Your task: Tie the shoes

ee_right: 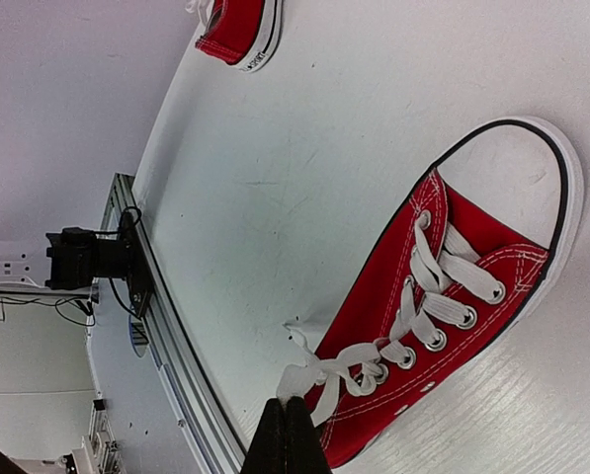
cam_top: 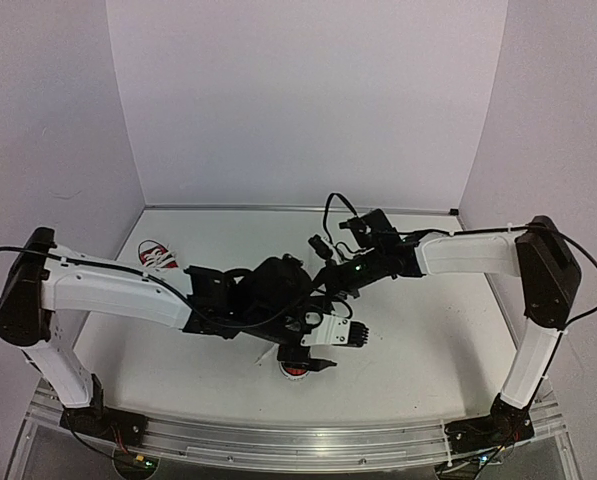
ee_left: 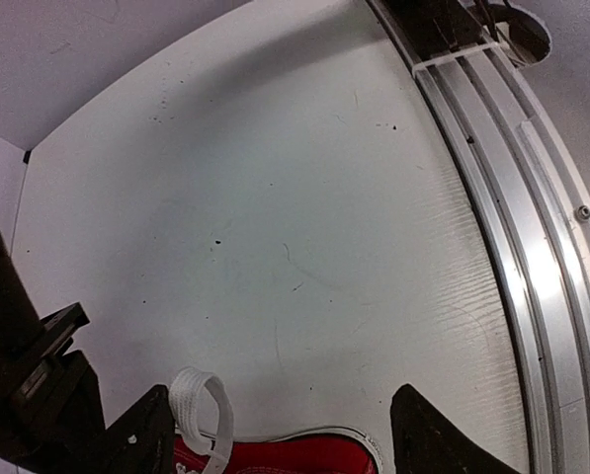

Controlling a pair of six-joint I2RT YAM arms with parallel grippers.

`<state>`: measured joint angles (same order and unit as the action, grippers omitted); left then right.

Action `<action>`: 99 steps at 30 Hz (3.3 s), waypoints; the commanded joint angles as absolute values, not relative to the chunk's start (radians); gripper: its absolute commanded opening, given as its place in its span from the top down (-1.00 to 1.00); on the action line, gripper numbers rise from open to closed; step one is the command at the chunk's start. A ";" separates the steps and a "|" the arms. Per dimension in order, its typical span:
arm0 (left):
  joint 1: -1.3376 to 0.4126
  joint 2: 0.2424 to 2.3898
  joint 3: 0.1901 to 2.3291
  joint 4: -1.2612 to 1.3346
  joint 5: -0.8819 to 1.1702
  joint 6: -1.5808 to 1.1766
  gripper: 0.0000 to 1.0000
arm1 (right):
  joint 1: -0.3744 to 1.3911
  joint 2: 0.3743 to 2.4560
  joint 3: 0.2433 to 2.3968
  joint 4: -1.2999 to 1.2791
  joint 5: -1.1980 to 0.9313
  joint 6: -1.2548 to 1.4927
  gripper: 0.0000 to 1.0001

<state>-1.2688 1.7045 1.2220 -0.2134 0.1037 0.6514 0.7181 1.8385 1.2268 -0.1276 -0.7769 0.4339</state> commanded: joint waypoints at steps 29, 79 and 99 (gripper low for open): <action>-1.211 1.467 1.008 0.094 0.111 0.287 -0.35 | 0.733 1.852 1.302 -0.100 -0.806 0.455 1.00; -0.899 1.562 0.552 0.706 0.229 -0.409 -0.03 | 0.790 1.894 1.421 -0.325 -0.699 0.348 0.17; -0.859 1.682 0.609 0.824 0.313 -0.466 0.05 | 0.791 2.045 1.563 -0.506 -0.610 0.178 0.53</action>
<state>-0.8644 1.6517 0.5581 0.7549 0.2804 -0.4477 0.7925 2.0334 1.5166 -0.4743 -0.6260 0.2200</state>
